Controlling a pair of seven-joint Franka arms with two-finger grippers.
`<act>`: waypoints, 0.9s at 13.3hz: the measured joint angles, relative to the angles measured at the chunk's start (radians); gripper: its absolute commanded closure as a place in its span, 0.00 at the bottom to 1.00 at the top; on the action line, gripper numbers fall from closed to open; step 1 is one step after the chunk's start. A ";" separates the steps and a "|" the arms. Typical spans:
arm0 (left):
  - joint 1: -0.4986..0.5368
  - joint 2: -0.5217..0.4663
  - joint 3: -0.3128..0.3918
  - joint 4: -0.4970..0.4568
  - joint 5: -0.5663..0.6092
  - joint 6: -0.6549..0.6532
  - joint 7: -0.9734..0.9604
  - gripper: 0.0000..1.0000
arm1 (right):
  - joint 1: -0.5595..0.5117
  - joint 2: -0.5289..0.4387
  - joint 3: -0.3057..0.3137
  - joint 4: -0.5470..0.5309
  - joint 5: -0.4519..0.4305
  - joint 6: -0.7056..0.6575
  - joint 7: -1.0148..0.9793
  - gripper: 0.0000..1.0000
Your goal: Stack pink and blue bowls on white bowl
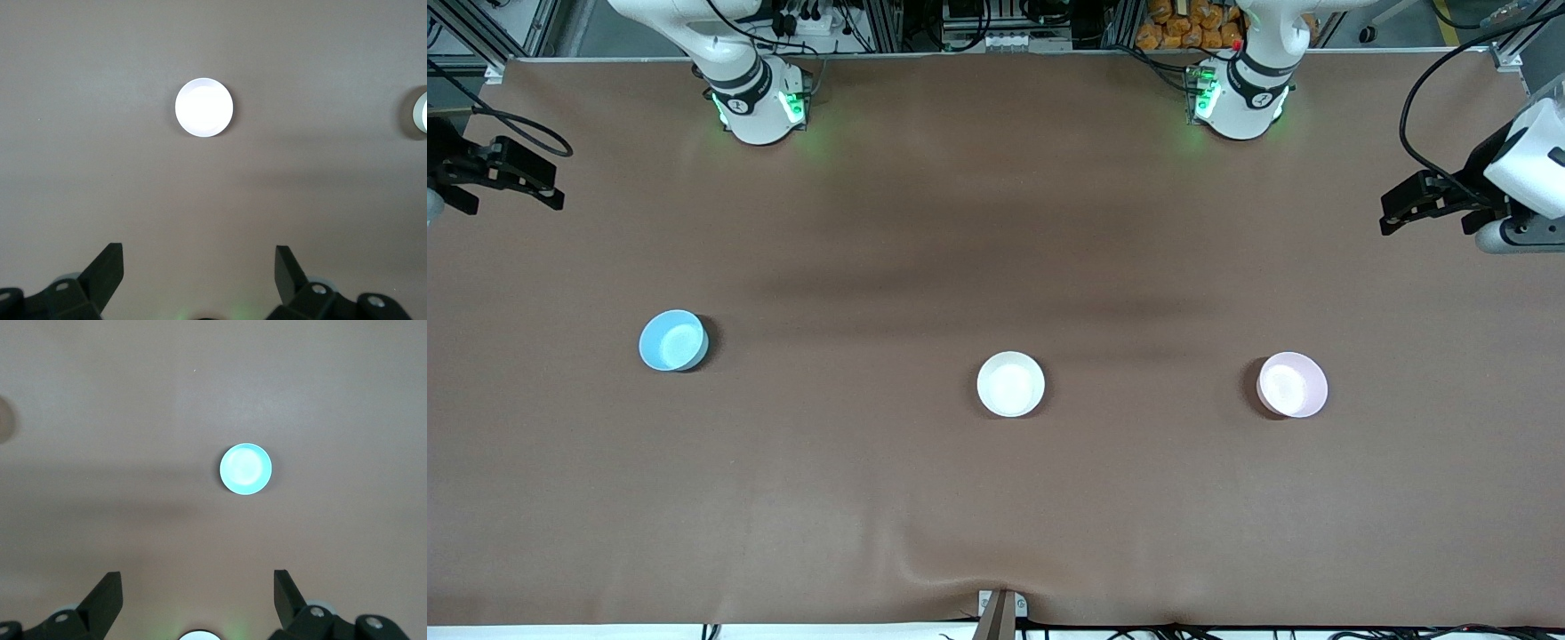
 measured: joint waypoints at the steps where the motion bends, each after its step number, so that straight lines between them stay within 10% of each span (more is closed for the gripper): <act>1: 0.000 0.000 0.000 0.000 0.000 -0.002 0.000 0.00 | 0.000 0.000 0.000 0.000 0.000 0.000 0.000 0.00; 12: 0.008 0.003 0.007 0.000 0.000 -0.014 -0.001 0.00 | 0.000 0.001 -0.001 0.000 0.000 0.000 0.000 0.00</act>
